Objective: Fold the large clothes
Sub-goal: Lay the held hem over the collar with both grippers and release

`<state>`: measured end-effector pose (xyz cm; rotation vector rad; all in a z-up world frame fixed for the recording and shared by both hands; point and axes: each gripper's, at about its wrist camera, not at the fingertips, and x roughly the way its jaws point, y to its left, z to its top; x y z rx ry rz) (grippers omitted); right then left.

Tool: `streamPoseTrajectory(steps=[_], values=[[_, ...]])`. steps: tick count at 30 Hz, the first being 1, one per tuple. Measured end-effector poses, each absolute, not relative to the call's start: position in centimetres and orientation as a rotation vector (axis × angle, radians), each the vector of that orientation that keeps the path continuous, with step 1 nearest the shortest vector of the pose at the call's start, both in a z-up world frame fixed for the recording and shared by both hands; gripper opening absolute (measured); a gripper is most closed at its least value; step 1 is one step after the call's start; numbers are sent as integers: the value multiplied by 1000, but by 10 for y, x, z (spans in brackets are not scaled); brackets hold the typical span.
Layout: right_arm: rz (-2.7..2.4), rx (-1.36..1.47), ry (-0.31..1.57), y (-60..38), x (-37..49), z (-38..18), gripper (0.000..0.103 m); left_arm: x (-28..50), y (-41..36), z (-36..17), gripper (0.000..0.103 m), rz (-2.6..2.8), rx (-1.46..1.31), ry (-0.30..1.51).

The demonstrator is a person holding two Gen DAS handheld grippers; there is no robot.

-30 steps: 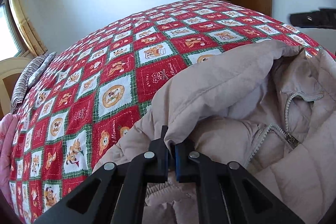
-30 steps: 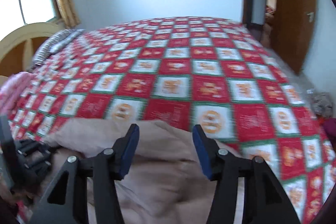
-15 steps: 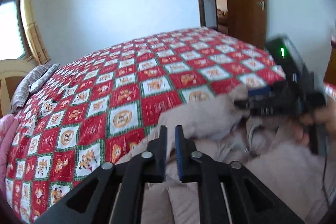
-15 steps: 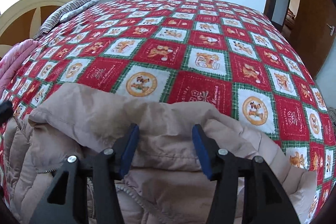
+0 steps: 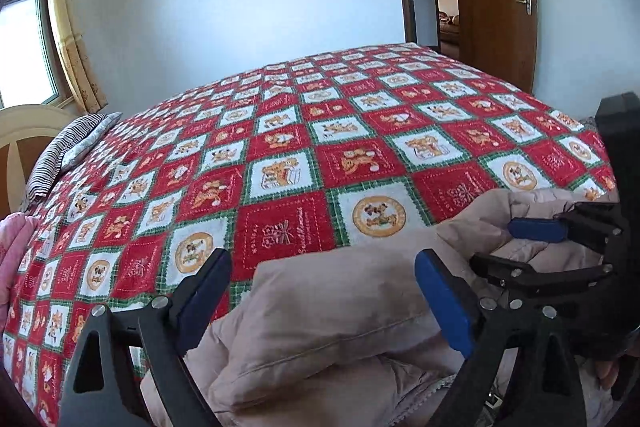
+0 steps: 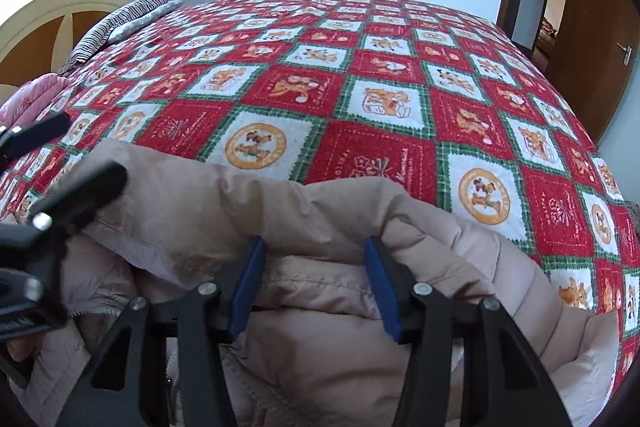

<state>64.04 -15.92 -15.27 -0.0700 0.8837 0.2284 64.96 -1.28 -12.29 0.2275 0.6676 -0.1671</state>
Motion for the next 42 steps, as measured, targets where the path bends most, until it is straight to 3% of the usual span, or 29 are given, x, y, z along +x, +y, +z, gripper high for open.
streamPoseTrajectory(steps=[9,19,23,29,33,42], values=[[244,-42,887,-162,640,-161,54,677,11,-172,92,-161,82,892],[221,-90,910,-153,645,-172,54,679,8,-185,97,-147,86,904],[228,-67,897,-157,643,-174,54,674,16,-174,97,-140,51,882],[235,-40,878,-160,641,-173,54,647,16,-116,97,-49,14,692],[233,-31,868,-161,639,-173,54,654,1,-98,97,-102,-56,695],[239,-1,853,-166,637,-171,53,687,-2,-161,95,-135,-160,912]])
